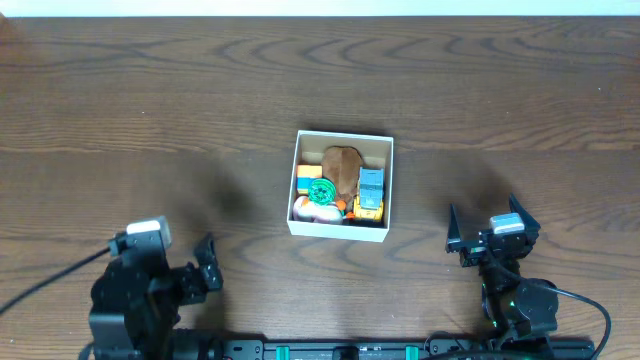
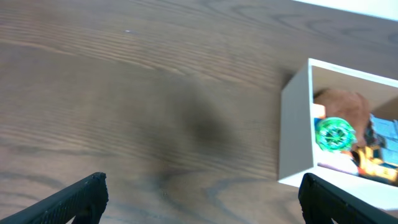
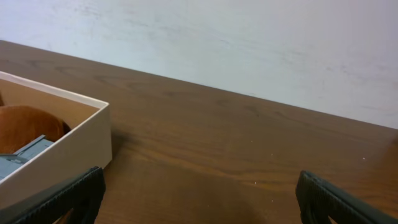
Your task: Pack container
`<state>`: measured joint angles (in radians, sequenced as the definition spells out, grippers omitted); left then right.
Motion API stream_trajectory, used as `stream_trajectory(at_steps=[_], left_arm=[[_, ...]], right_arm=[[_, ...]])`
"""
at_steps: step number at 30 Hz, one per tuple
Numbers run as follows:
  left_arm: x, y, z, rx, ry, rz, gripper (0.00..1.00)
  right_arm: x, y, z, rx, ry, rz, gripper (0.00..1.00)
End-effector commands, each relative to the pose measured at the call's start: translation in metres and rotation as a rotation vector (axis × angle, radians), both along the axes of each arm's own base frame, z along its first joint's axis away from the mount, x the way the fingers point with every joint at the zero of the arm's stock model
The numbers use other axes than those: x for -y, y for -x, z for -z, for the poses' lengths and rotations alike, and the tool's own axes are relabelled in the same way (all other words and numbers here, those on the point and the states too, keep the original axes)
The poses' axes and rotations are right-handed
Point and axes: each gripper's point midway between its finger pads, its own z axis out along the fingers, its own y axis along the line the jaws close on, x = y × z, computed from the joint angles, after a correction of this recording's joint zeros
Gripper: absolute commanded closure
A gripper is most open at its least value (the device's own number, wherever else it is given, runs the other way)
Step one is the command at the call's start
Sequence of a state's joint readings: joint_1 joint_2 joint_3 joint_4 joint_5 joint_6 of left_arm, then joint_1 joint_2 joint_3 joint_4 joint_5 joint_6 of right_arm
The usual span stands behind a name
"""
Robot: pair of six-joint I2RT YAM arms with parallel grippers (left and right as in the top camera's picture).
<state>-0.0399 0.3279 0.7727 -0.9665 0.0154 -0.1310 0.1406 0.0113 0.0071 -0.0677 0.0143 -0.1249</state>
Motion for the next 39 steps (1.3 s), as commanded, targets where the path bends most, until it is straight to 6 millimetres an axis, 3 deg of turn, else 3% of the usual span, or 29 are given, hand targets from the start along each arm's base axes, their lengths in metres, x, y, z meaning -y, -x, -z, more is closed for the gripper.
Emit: stream_trajectory(at_steps=[1,5,11,20,28,33,39], left_arm=[[-0.009,0.008,0.017,0.026,-0.027,-0.036,0.02],[-0.01,0.004,0.038,0.09,-0.052,-0.028,0.02],[-0.01,-0.027,0.049,0.243,-0.053,-0.031,0.02],[-0.011,-0.077,0.042,0.579,-0.067,-0.034,0.02],[-0.011,-0.079,0.051,0.57,-0.11,-0.02,0.02],[-0.01,-0.076,0.083,0.443,-0.091,-0.015,0.02],[-0.01,-0.076,0.081,0.448,-0.091,-0.013,0.02]], right_arm=[[0.001,0.0,0.0,0.002,0.014,0.0,0.01],[0.001,0.0,0.0,0.002,0.014,0.0,0.01],[0.001,0.0,0.0,0.002,0.014,0.0,0.01],[0.001,0.0,0.0,0.002,0.014,0.0,0.01],[0.001,0.0,0.0,0.002,0.014,0.0,0.01],[0.001,0.0,0.0,0.002,0.014,0.0,0.01],[0.001,0.0,0.0,0.002,0.014,0.0,0.01]])
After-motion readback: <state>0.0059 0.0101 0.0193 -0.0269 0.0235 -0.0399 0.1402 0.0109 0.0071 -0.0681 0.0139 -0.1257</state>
